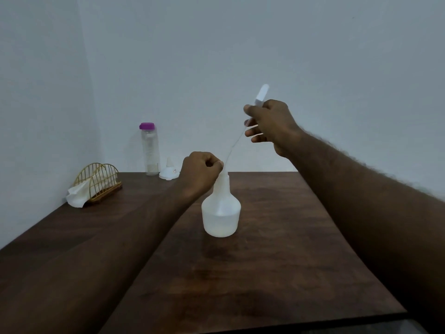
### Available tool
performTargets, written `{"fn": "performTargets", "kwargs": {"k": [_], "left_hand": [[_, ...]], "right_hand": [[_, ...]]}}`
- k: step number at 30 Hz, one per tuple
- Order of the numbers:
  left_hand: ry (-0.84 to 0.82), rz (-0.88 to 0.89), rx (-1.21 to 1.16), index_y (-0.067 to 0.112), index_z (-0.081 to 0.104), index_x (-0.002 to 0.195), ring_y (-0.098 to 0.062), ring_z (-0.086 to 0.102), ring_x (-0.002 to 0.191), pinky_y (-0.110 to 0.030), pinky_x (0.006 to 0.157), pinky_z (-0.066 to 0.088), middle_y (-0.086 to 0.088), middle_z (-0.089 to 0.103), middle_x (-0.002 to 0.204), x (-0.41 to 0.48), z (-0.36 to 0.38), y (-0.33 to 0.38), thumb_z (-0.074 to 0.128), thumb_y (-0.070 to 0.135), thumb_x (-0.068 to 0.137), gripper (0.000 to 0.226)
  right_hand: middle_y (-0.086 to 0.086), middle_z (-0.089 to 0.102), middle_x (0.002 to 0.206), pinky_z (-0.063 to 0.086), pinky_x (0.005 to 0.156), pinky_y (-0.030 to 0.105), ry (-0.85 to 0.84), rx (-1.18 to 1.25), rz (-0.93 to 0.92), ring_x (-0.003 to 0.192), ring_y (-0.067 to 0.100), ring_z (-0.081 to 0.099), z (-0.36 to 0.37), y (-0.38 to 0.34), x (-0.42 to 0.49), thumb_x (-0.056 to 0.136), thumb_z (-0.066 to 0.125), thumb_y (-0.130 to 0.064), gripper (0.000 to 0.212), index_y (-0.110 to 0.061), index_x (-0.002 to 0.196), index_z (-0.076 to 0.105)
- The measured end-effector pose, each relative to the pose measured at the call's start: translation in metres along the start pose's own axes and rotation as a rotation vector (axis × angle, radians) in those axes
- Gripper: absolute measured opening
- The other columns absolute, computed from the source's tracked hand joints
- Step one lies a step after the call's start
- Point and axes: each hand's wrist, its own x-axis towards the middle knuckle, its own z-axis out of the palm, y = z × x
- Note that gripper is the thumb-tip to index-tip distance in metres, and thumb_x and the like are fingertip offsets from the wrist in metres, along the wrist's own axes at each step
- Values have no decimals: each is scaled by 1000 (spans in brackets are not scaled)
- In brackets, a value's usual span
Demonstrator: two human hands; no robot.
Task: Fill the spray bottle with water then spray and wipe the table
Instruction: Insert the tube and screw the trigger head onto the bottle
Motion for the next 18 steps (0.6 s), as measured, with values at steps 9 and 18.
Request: {"fn": "performTargets", "kwargs": {"k": [9,18], "left_hand": [[-18,106,100,8,71,103,-12,61,85,-22,76,43,-5,71,100,-8,0,2,59,22,93,21],[-116,84,8,13,53,130,-7,53,100,-16,84,41,-3,62,125,-19,9,-15,67,26,89,46]], "right_hand": [[12,71,96,55,61,31,-157,-193,-91,72,19,69,19,11,-14,94,62,-28,26,-9,112,58],[4,71,102,52,68,29,-192,-295,-122,85,17,71,36,36,-18,92,63,-34,32,-11,114,60]]}}
